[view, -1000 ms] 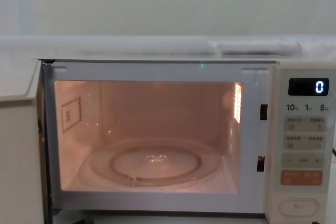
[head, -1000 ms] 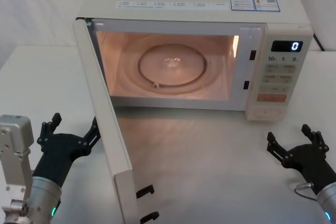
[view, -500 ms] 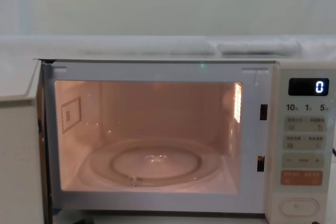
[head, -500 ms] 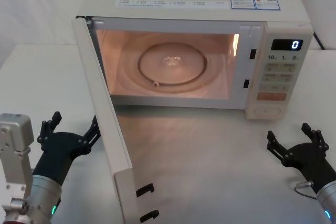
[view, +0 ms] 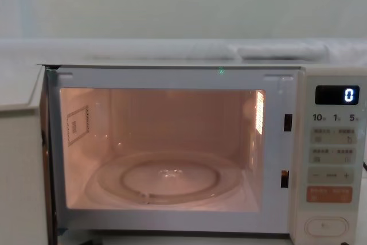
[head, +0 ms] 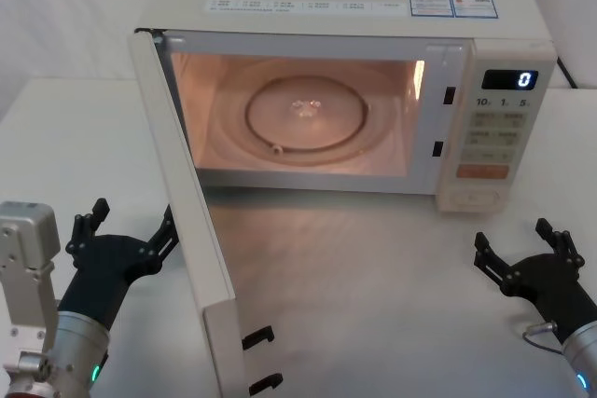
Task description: Press the button to open the microwave door with one hand; close the microwave door with the other hand.
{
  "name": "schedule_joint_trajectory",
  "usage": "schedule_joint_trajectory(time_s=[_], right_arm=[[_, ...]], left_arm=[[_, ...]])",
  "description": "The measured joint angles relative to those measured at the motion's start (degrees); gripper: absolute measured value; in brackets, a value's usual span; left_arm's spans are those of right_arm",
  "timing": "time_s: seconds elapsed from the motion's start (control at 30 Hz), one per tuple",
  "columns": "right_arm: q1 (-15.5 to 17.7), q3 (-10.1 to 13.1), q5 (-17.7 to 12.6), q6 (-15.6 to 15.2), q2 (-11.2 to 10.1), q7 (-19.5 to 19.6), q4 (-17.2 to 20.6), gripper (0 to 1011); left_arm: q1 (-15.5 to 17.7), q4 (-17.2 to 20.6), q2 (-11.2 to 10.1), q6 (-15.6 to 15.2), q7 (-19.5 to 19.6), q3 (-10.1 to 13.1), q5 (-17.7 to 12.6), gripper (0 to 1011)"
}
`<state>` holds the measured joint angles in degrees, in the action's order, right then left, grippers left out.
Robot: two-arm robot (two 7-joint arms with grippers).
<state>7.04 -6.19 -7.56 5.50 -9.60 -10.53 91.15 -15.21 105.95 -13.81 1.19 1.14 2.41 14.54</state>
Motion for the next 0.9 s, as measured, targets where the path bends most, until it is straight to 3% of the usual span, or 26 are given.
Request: schedule_joint_trajectory(time_s=[0.9], right_arm=[[0.0, 0.0, 0.0, 0.0, 0.0, 0.0, 0.0, 1002]], left_arm=[[0.0, 0.0, 0.0, 0.0, 0.0, 0.0, 0.0, 1001]])
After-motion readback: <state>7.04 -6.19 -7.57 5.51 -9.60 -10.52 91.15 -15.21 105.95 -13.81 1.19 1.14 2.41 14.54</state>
